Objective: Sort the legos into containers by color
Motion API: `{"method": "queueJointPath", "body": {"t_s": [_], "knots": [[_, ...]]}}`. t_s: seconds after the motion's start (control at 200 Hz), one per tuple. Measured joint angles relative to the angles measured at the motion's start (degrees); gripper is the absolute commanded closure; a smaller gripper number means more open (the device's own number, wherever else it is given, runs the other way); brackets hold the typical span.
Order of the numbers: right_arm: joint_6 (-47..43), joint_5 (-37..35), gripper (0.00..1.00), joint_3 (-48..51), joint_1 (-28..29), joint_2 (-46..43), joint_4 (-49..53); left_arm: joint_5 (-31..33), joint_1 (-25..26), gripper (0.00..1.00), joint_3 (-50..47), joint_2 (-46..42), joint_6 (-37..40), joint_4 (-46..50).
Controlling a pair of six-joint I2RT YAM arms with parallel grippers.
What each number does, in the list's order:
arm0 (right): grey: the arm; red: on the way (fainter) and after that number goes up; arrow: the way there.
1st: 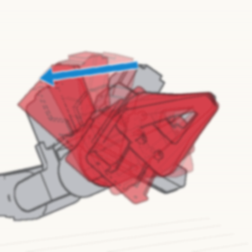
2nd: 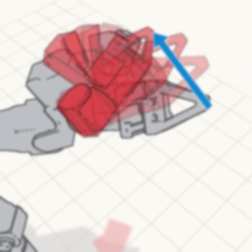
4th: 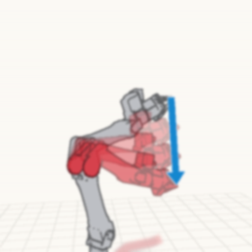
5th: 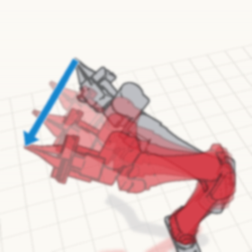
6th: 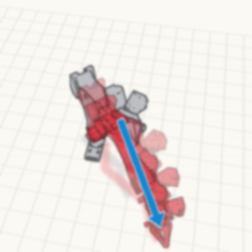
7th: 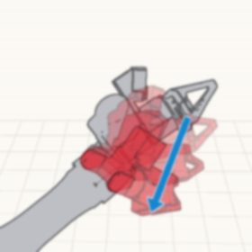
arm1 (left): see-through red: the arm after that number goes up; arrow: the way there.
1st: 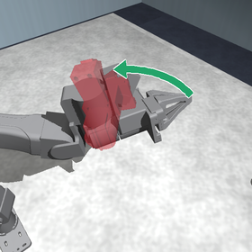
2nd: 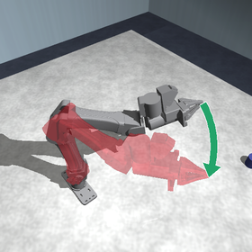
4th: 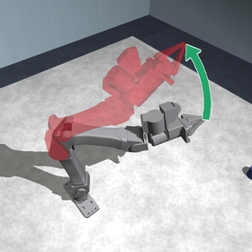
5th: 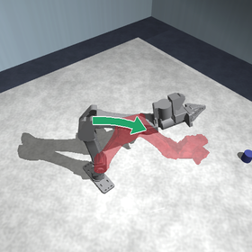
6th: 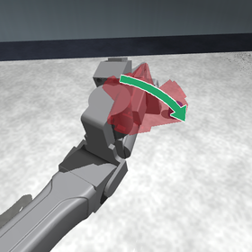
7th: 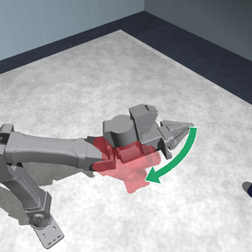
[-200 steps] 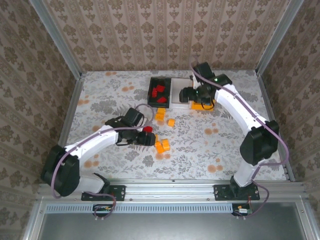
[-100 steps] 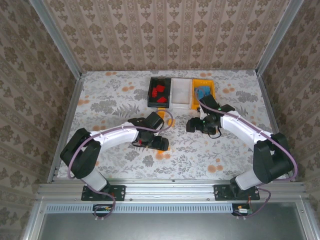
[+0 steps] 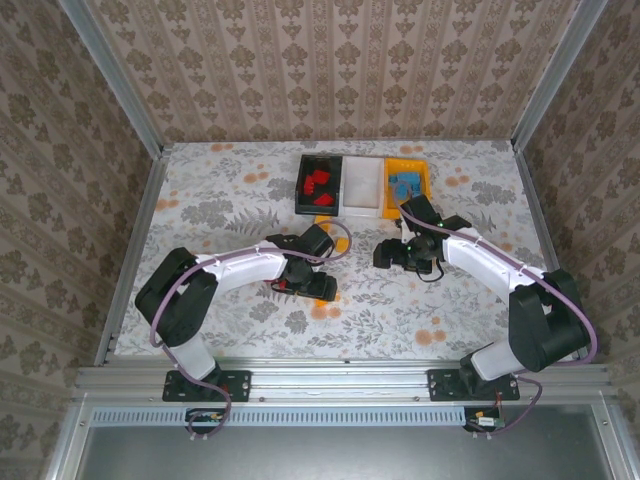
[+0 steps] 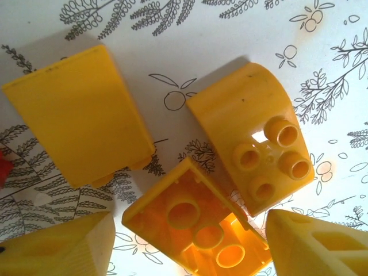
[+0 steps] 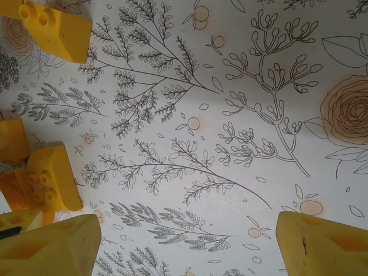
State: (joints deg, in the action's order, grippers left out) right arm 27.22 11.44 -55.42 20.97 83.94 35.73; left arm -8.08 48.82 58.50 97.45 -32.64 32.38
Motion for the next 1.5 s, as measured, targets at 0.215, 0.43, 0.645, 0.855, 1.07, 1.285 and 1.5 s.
{"method": "queueJointPath", "body": {"t_s": [0.215,0.43,0.645,0.855,1.07,1.285,1.5], "knots": [[0.3,0.0,0.19,0.0,0.0,0.0,-1.0,0.0,-0.2,0.44,-0.7,-0.1,-0.2,-0.2],[0.9,0.0,0.19,0.0,0.2,0.0,-1.1,-0.1,-0.2,0.57,-1.3,-0.1,-0.2,-0.4],[1.4,0.0,0.18,0.2,0.7,0.0,-1.3,-0.3,-0.2,0.57,-1.4,-0.5,-0.2,-0.3],[1.5,0.0,0.18,0.6,0.7,0.0,-1.3,-0.5,-2.5,0.57,-0.7,-5.0,0.8,2.2],[1.6,0.0,0.18,1.2,1.2,0.0,-1.4,-2.4,-10.4,0.56,7.9,-7.6,5.0,5.8],[2.2,0.0,0.18,1.8,2.5,0.0,-1.6,-4.5,-18.1,0.5,28.2,-0.7,10.9,10.6],[4.2,-0.2,0.18,4.7,6.4,0.0,-2.8,-5.1,-18.1,0.45,35.9,6.3,14.0,12.7]]}}
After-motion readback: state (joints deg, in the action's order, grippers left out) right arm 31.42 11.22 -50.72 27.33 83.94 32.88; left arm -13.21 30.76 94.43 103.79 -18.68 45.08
